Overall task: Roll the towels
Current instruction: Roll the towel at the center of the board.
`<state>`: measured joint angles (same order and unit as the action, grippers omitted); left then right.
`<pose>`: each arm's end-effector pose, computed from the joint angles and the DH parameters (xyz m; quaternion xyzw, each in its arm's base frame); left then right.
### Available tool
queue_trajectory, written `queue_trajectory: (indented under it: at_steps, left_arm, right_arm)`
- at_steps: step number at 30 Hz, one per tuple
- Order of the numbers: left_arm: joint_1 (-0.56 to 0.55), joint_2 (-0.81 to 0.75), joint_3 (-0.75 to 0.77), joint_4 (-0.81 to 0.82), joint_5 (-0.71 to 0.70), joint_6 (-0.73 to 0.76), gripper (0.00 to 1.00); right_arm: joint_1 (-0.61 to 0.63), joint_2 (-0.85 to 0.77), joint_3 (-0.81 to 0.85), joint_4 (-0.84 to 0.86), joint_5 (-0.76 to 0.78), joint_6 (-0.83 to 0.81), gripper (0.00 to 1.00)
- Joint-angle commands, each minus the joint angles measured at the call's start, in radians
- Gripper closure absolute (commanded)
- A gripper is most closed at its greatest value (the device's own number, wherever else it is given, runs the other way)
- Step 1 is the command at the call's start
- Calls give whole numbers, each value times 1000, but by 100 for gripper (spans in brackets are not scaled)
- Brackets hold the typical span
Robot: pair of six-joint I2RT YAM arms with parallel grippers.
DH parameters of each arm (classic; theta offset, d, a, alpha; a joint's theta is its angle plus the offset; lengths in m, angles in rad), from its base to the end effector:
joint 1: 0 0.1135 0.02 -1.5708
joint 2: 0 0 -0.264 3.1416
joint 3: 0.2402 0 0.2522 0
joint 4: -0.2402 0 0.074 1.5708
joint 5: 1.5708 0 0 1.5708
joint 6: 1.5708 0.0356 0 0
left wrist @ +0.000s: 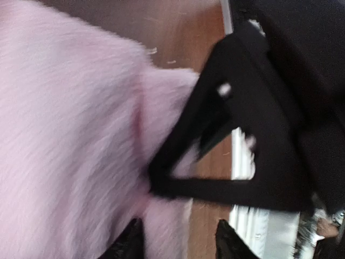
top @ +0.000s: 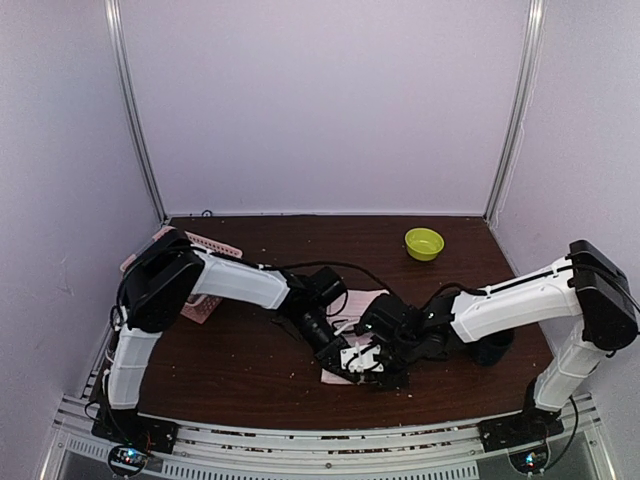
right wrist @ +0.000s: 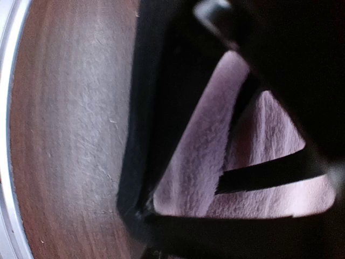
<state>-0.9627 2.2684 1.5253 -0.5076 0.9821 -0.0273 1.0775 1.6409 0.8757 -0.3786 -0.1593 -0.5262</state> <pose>0.2271 -0.3781 0.1053 -0.4596 -0.7432 0.4764 0.0975 0.1380 0.2686 0.1511 -0.7118 0.6653 0.1323 0.1821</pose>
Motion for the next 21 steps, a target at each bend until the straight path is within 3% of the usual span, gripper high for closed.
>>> queue_trajectory:
  at_steps: [1, 6, 12, 17, 21]
  left_arm:
    - [21, -239, -188, 130, -380, 14, 49]
    - [31, -437, -370, 261, -635, -2, 46]
    - [20, -681, -624, 525, -851, 2, 46]
    - [-152, -843, -738, 671, -1010, 296, 46]
    - [-249, -732, -613, 559, -1034, 449, 47]
  right_arm:
    - [-68, 41, 47, -147, -161, -3, 95]
    - [-122, 93, 129, -281, -368, -5, 95]
    - [-284, 233, 257, -414, -544, -43, 96]
    - [-402, 464, 459, -658, -663, -138, 96]
    - [-467, 652, 619, -885, -768, -239, 97]
